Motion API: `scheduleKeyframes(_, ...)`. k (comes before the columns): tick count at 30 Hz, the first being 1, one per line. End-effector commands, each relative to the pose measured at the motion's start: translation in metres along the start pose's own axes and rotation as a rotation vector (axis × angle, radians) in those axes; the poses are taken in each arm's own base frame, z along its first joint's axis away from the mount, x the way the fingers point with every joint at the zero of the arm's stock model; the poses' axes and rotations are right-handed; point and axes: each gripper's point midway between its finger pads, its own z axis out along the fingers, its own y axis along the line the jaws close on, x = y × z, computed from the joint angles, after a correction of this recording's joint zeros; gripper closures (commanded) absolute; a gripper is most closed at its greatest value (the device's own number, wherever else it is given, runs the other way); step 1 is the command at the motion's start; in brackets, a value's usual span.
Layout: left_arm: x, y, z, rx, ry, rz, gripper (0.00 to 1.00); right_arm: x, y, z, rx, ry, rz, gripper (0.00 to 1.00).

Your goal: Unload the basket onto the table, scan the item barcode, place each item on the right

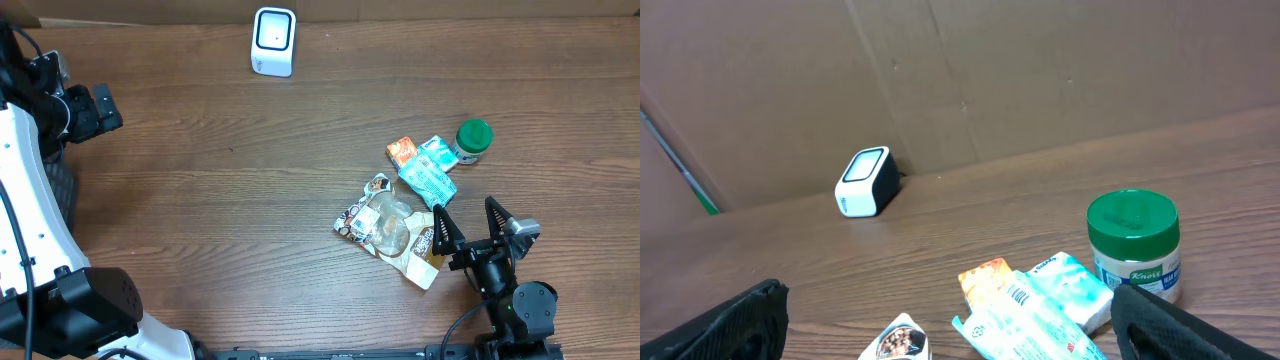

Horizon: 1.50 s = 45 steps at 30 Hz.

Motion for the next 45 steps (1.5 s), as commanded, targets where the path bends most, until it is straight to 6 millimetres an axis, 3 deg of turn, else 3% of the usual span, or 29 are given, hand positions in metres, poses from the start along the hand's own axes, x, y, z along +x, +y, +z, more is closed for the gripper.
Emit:
scheduleKeyframes(1,0.000,-0.003,0.001,0.006,0.003,0.028,0.00,0.001,0.002,0.000,-0.012,-0.004,-0.001,0.00)
scheduleKeyframes(7,0.000,-0.006,-0.008,0.008,-0.021,0.035,0.00,0.001,0.002,0.000,-0.012,-0.004,-0.001,0.00)
scheduleKeyframes(12,0.010,-0.033,-0.040,0.034,-0.096,0.105,0.00,0.001,0.002,0.000,-0.012,-0.004,-0.001,0.00)
scheduleKeyframes(16,0.042,-0.067,-0.056,0.073,-0.108,0.204,0.00,0.001,0.002,0.000,-0.012,-0.004,-0.001,0.00)
scheduleKeyframes(20,0.080,-0.069,-0.058,-0.062,-0.122,0.317,0.00,0.001,0.002,0.000,-0.012,-0.004,-0.001,0.00)
scheduleKeyframes(24,0.100,-0.087,-0.056,-0.038,-0.213,0.402,0.00,0.001,0.002,0.000,-0.012,-0.004,-0.001,0.00)
scheduleKeyframes(30,0.091,-0.101,-0.050,0.046,-0.501,0.411,0.00,0.001,0.002,0.000,-0.012,-0.004,-0.001,0.00)
scheduleKeyframes(36,0.100,-0.120,-0.032,0.173,-0.713,0.518,0.00,0.001,0.002,0.000,-0.012,-0.004,-0.001,0.00)
scheduleKeyframes(45,0.130,-0.112,-0.007,0.239,-0.979,0.510,0.00,0.001,0.002,0.000,-0.012,-0.004,-0.001,0.00)
